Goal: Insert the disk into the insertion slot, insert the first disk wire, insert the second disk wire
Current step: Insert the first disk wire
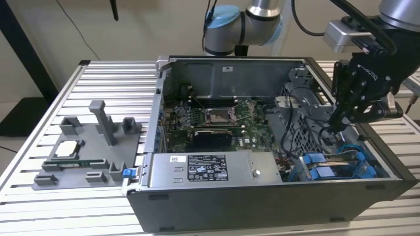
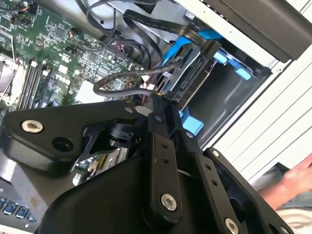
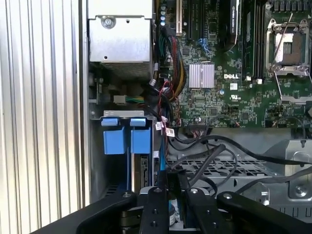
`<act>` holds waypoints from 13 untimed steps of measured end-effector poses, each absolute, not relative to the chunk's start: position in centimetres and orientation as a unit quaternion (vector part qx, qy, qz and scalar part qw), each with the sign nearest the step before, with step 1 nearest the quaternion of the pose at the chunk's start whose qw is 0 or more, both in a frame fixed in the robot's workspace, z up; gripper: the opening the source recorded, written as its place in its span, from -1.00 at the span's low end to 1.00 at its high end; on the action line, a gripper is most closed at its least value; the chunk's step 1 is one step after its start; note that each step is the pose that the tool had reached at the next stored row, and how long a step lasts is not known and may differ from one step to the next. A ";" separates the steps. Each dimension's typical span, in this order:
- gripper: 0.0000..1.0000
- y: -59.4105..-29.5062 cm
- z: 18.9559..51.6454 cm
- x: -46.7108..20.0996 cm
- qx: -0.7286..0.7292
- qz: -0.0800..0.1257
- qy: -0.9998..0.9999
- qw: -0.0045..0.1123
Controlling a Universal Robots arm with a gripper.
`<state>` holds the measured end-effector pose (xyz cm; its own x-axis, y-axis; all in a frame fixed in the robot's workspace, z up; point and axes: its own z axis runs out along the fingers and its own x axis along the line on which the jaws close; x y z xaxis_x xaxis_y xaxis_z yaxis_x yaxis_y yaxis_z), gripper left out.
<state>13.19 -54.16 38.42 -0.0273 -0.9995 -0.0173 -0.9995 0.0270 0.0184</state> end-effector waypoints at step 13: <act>-1.00 -54.3 38.4 13.6 0.697 -0.013 -0.717 0.000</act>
